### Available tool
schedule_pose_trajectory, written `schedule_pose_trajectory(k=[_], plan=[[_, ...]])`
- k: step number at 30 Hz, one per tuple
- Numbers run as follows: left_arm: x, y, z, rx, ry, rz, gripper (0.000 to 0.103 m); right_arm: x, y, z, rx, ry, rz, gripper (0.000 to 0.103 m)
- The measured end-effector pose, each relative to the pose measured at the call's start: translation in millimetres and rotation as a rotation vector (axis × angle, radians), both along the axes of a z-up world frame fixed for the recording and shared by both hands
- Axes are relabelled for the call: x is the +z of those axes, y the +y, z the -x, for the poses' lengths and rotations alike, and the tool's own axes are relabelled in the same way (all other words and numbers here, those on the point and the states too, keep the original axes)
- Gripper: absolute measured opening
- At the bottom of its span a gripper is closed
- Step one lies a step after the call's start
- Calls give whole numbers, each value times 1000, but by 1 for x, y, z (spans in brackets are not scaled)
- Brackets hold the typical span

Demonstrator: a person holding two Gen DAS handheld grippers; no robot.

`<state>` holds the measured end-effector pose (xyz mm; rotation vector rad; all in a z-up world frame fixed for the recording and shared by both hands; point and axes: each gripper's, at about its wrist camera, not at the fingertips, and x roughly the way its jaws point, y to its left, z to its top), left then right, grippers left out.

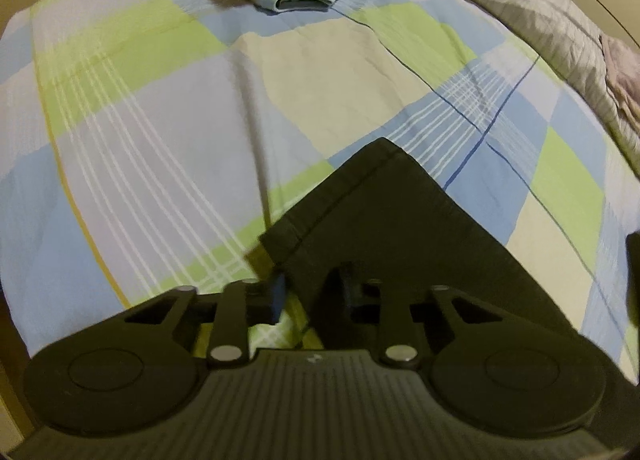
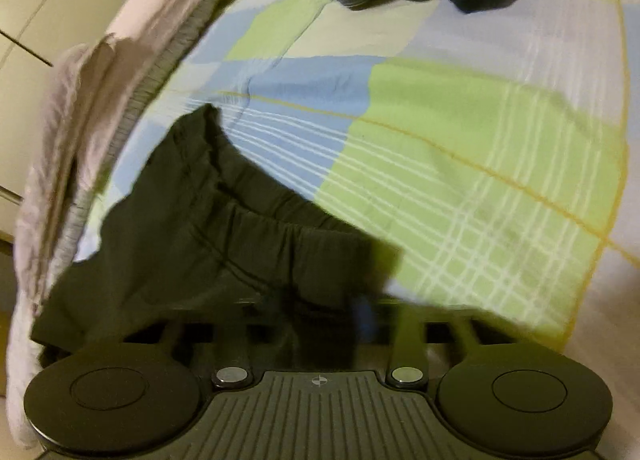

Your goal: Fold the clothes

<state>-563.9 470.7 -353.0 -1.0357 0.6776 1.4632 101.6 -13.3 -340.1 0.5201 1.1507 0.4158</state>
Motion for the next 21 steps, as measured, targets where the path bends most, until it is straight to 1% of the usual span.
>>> schedule_pose_trajectory(k=[2,3,4,5,7,9,12,13,15,16,17,18,19,20,21], plan=[[4,1,6,15,-27,5,9,9,0,1,7,-5,16,22],[8,1,11,42,-58,7,6,13,0,1,10,-8,24,22],[14,0,16,62,-87,4,5,27,0,4,33,-47,18,22],[21,-2,16,47,-97,-13,4,41,-1,7,51,-79,7,21],[37,-7,16,15,-116,-48,4,65,-5,10,58,-100,-14,21],[55,-13,14,-48,-119,-93,4,85,-12,15,55,-121,-22,21],[65,-21,20,-82,-127,-122,3,110,-26,28,38,-151,-14,21],[62,-24,21,-98,-112,-114,4,106,-33,30,20,-140,12,21],[45,-28,19,-128,-54,-65,4,96,-46,32,-16,-117,63,21],[35,-31,16,-138,-20,-38,5,81,-51,30,-27,-86,102,21],[27,-34,13,-141,17,-18,6,65,-51,27,-40,-33,135,22],[19,-37,11,-143,52,0,9,49,-52,25,-53,20,167,24],[16,-39,10,-136,64,0,12,33,-53,22,-66,72,199,26],[15,-41,10,-129,75,0,13,24,-52,22,-95,112,204,32],[16,-42,11,-116,74,0,18,25,-49,23,-97,119,227,43]])
